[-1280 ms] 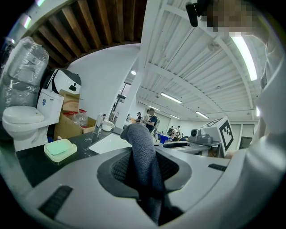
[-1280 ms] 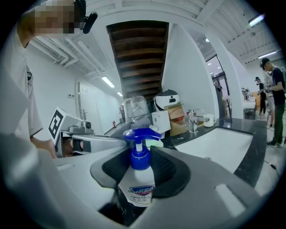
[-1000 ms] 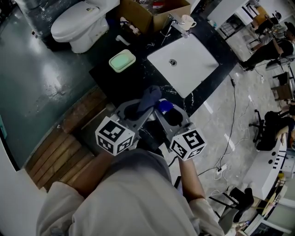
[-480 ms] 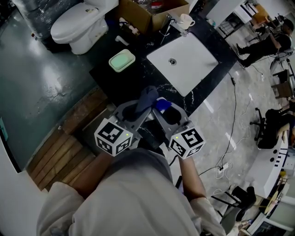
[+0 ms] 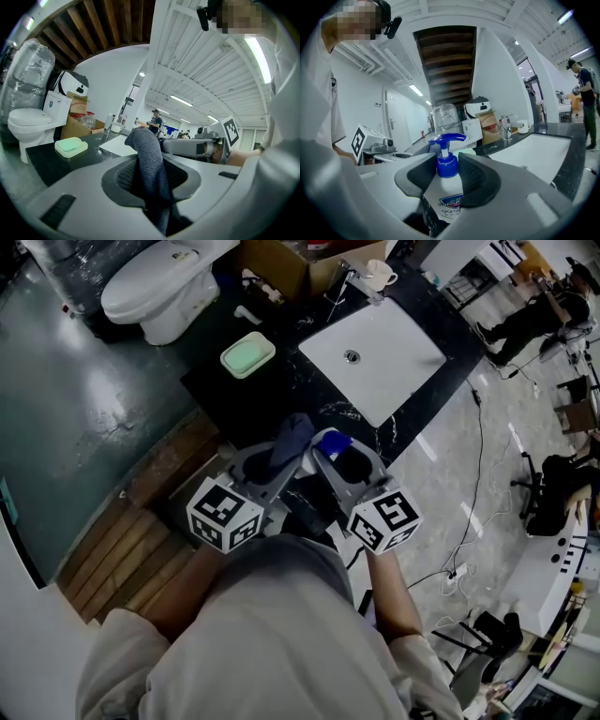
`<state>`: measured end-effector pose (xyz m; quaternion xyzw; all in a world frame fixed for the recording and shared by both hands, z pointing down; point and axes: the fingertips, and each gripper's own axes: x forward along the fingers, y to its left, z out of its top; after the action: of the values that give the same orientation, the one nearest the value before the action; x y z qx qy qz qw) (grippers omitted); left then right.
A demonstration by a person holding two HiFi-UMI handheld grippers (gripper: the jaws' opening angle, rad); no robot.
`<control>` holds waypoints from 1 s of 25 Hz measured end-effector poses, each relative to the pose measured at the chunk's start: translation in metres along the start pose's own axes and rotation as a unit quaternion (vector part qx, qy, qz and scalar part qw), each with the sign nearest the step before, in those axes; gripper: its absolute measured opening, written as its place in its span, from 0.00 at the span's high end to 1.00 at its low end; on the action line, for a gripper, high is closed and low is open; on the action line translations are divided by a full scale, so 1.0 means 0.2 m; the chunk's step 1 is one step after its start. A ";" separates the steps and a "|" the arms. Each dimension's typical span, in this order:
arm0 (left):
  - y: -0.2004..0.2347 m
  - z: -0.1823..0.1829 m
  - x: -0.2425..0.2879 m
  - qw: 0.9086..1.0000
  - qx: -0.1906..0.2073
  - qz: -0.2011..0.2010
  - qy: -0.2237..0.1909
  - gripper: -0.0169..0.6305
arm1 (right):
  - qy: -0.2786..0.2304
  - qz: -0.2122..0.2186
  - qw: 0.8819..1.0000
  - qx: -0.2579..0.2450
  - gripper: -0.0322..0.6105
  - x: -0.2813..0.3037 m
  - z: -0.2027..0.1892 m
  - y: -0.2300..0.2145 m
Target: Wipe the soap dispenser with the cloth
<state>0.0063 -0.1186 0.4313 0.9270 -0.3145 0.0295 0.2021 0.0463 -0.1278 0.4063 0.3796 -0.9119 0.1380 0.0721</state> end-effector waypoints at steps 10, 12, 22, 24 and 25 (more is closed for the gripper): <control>0.04 -0.14 0.03 0.999 -0.016 0.003 0.042 0.83 | -0.002 0.001 1.000 0.006 0.74 0.00 0.00 -0.02; 0.05 -0.16 0.03 0.999 -0.019 0.003 0.047 0.83 | -0.002 0.001 1.000 0.005 0.74 0.00 -0.01 -0.01; 0.08 -0.21 0.05 0.997 -0.045 0.003 0.059 0.83 | 0.000 0.001 1.000 0.005 0.74 0.00 0.00 0.00; 0.09 -0.22 0.06 0.997 -0.047 0.003 0.062 0.83 | 0.001 0.000 1.000 0.007 0.74 0.00 0.00 0.00; 0.10 -0.22 0.07 0.997 -0.047 0.002 0.064 0.83 | 0.001 -0.001 1.000 0.007 0.74 0.00 0.01 -0.01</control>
<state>0.0078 -0.1236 0.4815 0.9122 -0.3038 0.0739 0.2650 0.0475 -0.1297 0.4052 0.3807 -0.9106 0.1448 0.0703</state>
